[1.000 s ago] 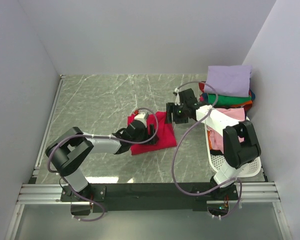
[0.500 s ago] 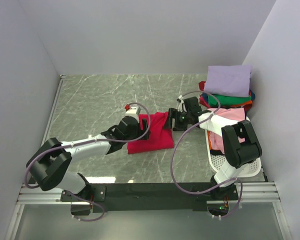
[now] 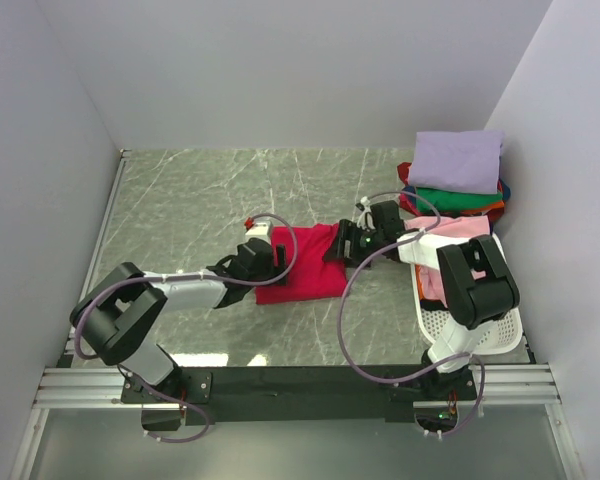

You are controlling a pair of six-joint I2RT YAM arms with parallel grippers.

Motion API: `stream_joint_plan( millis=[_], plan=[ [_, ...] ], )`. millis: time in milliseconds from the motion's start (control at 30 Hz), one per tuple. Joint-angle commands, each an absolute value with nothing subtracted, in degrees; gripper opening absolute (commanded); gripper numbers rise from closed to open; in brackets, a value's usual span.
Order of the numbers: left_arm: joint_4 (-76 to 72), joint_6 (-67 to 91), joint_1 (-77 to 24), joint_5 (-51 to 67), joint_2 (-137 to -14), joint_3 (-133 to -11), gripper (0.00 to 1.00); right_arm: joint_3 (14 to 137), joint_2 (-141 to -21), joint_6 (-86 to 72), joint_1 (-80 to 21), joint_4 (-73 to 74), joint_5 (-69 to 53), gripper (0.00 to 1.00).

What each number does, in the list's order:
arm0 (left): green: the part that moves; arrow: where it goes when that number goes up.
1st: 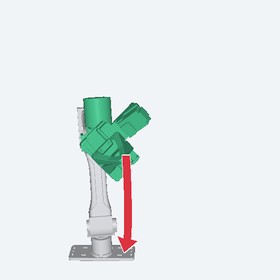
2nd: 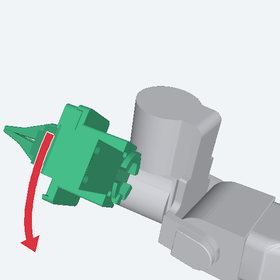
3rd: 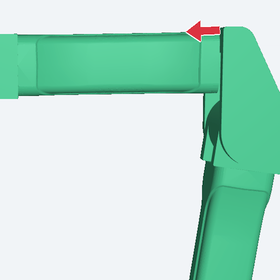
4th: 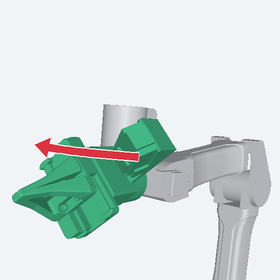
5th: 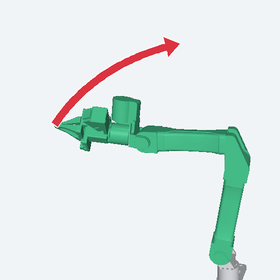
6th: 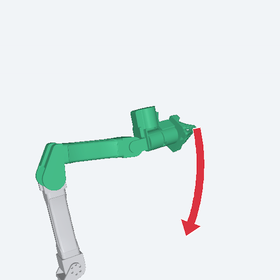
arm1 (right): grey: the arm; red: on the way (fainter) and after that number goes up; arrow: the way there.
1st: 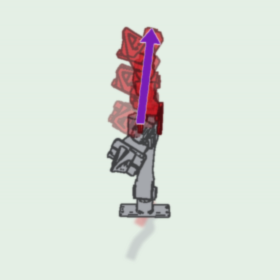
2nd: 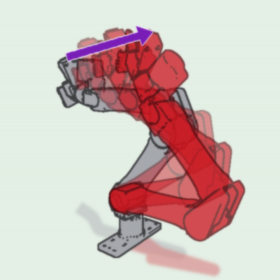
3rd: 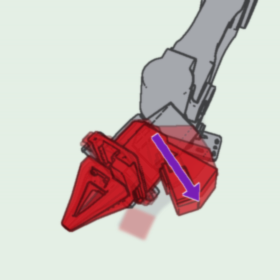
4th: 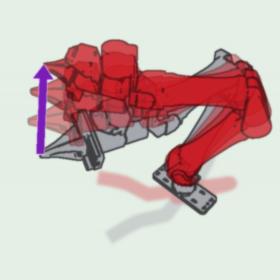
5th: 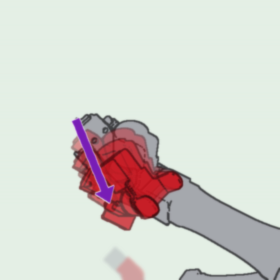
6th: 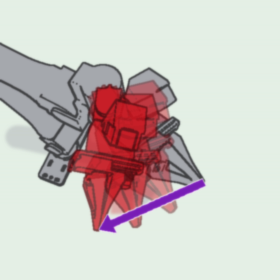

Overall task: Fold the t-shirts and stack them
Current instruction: Neatly place the folded tshirt to the corner

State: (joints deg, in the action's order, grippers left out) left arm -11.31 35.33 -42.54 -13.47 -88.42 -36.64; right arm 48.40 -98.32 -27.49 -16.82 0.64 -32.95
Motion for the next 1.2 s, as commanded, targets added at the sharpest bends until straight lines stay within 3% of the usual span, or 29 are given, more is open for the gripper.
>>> stream_joint_plan(
  millis=[0,467,567,600,667,700,800,1167],
  plan=[
    [-10.9,36.1,-42.5,-11.7,-91.9,-36.6,0.77,49.0,-101.4,-28.6,-19.4,-2.5,-33.5,0.79],
    [-11.9,36.7,-42.5,-9.8,-91.4,-36.5,0.76,53.0,-106.4,-30.8,-27.0,-2.0,-28.6,0.77],
    [-11.6,36.8,-42.5,-10.1,-91.1,-36.5,0.76,54.3,-107.0,-29.9,-27.2,0.8,-26.4,0.6],
    [-11.4,36.8,-42.5,-10.1,-90.5,-36.5,0.76,55.1,-107.1,-29.3,-27.2,1.5,-24.6,0.47],
    [-10.7,36.8,-42.5,-10.1,-89.2,-36.7,0.77,55.7,-107.1,-28.7,-27.2,3.3,-23.2,0.32],
    [-9.8,36.9,-42.5,-10.2,-87.6,-36.9,0.77,56.2,-107.0,-28.3,-27.2,3.7,-22.2,0.16],
    [-6.1,37.0,-41.9,-10.4,-83.6,-38.4,0.77,58.8,-107.0,-25.9,-27.1,6.8,-20.0,0.01],
    [6.2,33.8,-33.1,-8.8,-65.8,-39.4,0.79,77.7,-103.1,-12.8,-22.7,23.4,-12.3,0.0]
  ],
)
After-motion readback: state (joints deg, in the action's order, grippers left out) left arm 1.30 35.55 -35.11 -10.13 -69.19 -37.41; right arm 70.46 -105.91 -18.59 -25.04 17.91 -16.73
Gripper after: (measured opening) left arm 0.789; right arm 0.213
